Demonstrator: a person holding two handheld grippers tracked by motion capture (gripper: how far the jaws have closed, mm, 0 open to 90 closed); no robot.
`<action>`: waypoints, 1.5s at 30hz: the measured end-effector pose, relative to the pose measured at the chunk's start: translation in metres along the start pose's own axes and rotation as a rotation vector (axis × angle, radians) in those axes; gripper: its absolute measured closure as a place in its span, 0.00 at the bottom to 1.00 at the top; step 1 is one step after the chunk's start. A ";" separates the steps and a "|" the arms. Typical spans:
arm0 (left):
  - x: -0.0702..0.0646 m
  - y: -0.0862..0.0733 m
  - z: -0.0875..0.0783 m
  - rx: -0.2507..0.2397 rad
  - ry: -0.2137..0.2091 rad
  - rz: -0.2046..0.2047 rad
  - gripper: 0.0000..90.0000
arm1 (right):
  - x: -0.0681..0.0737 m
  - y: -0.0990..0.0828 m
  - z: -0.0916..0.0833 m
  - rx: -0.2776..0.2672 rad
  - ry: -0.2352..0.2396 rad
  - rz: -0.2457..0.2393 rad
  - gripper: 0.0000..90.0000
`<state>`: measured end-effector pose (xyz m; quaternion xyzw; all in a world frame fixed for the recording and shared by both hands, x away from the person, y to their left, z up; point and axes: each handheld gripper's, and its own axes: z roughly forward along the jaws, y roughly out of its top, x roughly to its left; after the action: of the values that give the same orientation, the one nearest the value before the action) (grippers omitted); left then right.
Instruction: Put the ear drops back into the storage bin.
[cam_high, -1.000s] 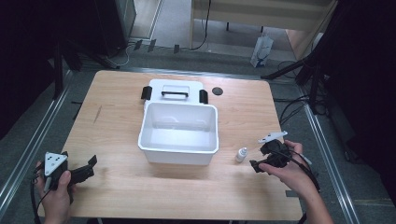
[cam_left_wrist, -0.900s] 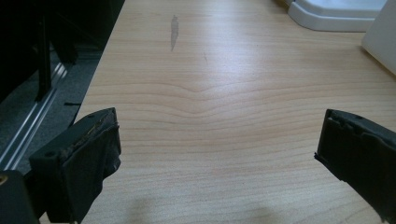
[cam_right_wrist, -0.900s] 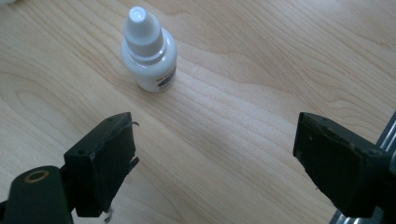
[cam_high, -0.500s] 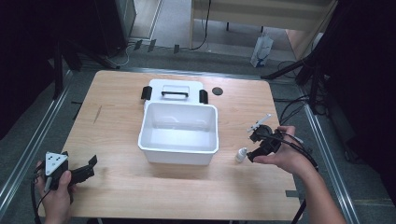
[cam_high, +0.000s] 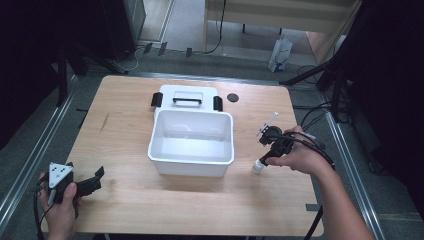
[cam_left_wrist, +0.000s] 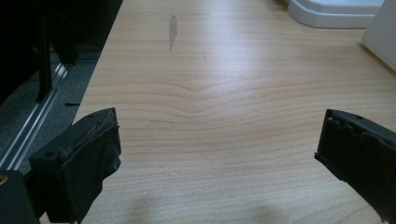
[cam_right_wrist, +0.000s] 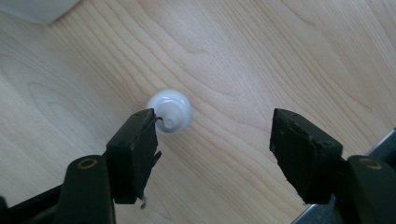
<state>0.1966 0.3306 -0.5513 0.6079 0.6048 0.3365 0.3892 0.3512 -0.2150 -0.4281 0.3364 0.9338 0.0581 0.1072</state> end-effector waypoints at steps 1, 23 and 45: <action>0.000 0.000 0.000 -0.001 0.002 0.001 0.00 | 0.000 0.001 0.000 -0.006 0.010 -0.008 0.37; 0.000 0.000 0.000 0.002 -0.005 -0.001 0.00 | 0.002 0.018 0.009 0.107 0.143 -0.064 0.68; 0.000 0.000 0.000 0.006 -0.008 0.000 0.00 | 0.004 0.022 0.027 0.150 0.144 0.001 0.80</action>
<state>0.1968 0.3309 -0.5512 0.6104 0.6044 0.3320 0.3898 0.3682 -0.1950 -0.4507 0.3390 0.9406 0.0120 0.0145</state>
